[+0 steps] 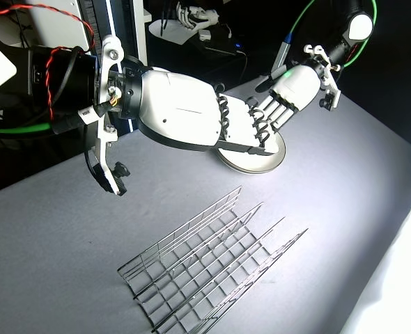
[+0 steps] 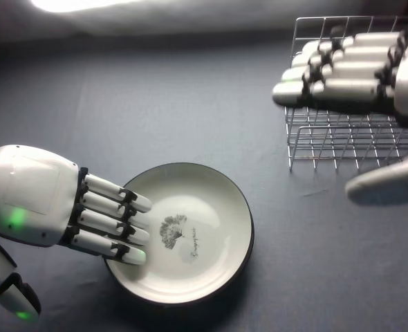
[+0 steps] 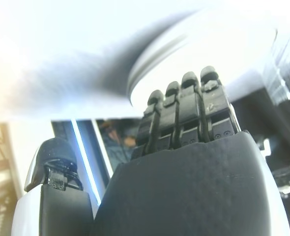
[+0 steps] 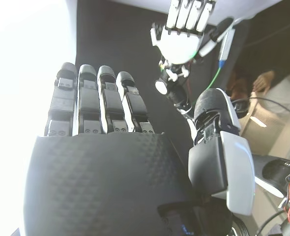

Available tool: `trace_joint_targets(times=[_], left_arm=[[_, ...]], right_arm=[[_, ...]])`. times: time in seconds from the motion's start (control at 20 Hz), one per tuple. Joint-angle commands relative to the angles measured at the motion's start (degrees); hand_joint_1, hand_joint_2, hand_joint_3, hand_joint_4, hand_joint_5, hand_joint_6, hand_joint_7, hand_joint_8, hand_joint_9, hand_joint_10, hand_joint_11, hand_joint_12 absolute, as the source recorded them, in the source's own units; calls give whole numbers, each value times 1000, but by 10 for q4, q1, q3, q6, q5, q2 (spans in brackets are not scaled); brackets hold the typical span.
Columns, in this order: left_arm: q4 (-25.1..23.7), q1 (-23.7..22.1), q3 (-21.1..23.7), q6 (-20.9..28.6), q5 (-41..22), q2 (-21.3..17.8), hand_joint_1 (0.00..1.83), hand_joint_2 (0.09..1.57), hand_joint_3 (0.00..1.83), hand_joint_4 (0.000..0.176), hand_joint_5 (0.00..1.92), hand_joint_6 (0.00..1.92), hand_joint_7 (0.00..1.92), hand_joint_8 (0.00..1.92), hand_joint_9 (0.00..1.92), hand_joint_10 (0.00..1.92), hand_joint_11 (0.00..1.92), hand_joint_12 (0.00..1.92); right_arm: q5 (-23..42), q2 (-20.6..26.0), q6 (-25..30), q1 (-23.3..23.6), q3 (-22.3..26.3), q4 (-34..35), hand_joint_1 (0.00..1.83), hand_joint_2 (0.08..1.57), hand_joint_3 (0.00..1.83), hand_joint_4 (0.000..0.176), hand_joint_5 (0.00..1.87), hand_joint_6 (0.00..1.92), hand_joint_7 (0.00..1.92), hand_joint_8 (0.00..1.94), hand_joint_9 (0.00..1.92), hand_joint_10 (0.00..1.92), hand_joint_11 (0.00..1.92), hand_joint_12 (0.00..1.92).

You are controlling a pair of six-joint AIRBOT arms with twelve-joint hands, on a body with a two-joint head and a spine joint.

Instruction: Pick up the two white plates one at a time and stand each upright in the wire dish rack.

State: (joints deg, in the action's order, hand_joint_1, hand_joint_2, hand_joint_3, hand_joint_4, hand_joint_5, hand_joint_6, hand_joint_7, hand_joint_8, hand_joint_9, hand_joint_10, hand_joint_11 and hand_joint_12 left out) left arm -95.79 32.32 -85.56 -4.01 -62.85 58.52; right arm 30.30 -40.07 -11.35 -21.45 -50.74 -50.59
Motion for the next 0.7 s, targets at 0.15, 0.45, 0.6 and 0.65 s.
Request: trace_joint_targets(times=[0.15, 0.45, 0.6, 0.65], left_arm=[[27, 0, -18, -3, -27, 6, 0, 1121, 8, 0, 0, 0, 0, 0, 0, 0, 0, 0], [13, 10, -37, -8, -27, 10, 0, 1130, 10, 0, 0, 0, 0, 0, 0, 0, 0, 0], [-1, 14, -37, -12, -27, 11, 0, 1136, 10, 0, 0, 0, 0, 0, 0, 0, 0, 0], [-5, 16, -37, -14, -27, 12, 0, 1126, 5, 0, 0, 0, 0, 0, 0, 0, 0, 0]], right_arm=[[79, 0, 0, -5, 0, 8, 143, 1146, 0, 0, 0, 0, 0, 0, 0, 0, 0, 0], [131, -25, 0, -6, -39, -77, 221, 1123, 0, 0, 0, 0, 0, 0, 0, 0, 0, 0], [148, -45, 1, 12, -61, -123, 152, 1161, 6, 0, 0, 0, 0, 0, 0, 0, 0, 0], [152, -51, 1, 15, -67, -136, 150, 1137, 0, 0, 0, 0, 0, 0, 0, 0, 0, 0]])
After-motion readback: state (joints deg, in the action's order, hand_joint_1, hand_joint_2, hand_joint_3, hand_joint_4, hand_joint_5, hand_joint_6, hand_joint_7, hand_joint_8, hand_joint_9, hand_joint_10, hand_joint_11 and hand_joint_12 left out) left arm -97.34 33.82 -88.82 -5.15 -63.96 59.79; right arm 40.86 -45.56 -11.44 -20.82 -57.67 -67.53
